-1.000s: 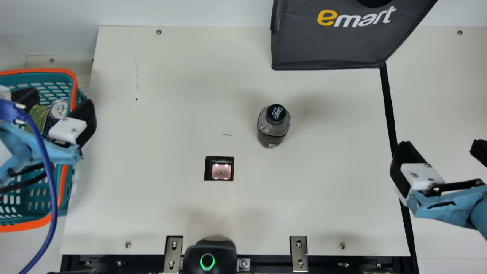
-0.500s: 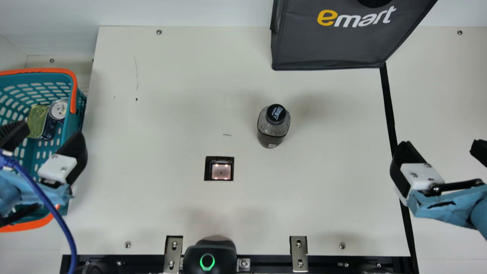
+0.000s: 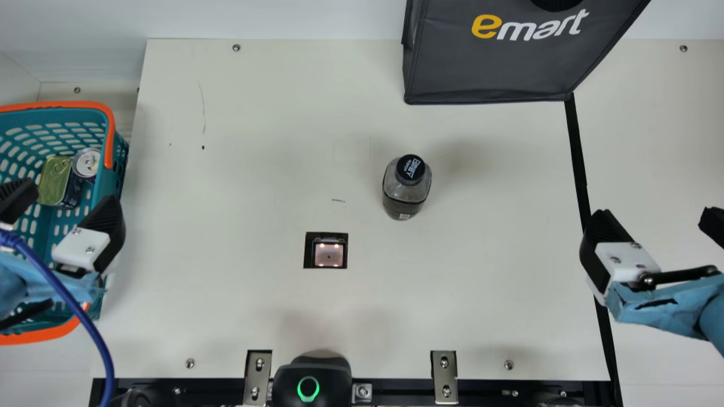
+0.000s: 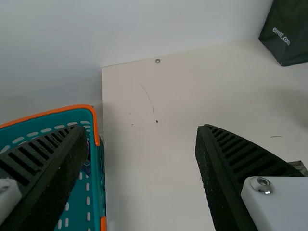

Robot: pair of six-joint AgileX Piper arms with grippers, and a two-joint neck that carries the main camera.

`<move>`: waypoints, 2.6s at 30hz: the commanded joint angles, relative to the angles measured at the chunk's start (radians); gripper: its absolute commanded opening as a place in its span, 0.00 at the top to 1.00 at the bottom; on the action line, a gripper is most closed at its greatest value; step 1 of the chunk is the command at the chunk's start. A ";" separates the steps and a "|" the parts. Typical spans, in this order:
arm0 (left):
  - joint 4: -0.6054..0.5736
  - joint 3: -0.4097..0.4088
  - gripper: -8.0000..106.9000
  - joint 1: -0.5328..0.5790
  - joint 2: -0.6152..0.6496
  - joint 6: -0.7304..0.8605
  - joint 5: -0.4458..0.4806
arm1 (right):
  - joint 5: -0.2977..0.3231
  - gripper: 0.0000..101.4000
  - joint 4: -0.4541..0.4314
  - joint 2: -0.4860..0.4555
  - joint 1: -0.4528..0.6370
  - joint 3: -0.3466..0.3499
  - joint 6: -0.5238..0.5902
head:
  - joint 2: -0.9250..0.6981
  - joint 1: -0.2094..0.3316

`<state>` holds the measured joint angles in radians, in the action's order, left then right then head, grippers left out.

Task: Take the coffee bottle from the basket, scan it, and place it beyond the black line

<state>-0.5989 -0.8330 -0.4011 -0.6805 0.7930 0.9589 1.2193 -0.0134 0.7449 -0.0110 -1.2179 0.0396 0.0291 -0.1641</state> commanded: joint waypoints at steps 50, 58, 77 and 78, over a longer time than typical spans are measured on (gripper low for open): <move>0.000 0.000 0.15 0.000 0.000 0.000 0.000 | 0.001 0.10 0.103 0.282 -0.136 -0.083 0.034 | -0.002 0.026; 0.000 0.000 0.15 0.000 0.000 0.000 0.000 | 0.001 0.10 0.116 0.324 -0.194 -0.108 0.041 | -0.002 0.026; 0.000 0.000 0.15 0.000 0.000 0.000 0.000 | -0.113 0.10 0.122 0.430 -0.292 -0.069 0.081 | -0.002 0.026; 0.000 0.000 0.15 0.000 0.000 0.000 0.000 | -0.121 0.10 0.123 0.436 -0.295 -0.067 0.082 | -0.002 0.026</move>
<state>-0.5989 -0.8330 -0.4011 -0.6805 0.7930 0.9589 1.1076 0.1066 1.1781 -0.3053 -1.2851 0.1200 0.0291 -0.1641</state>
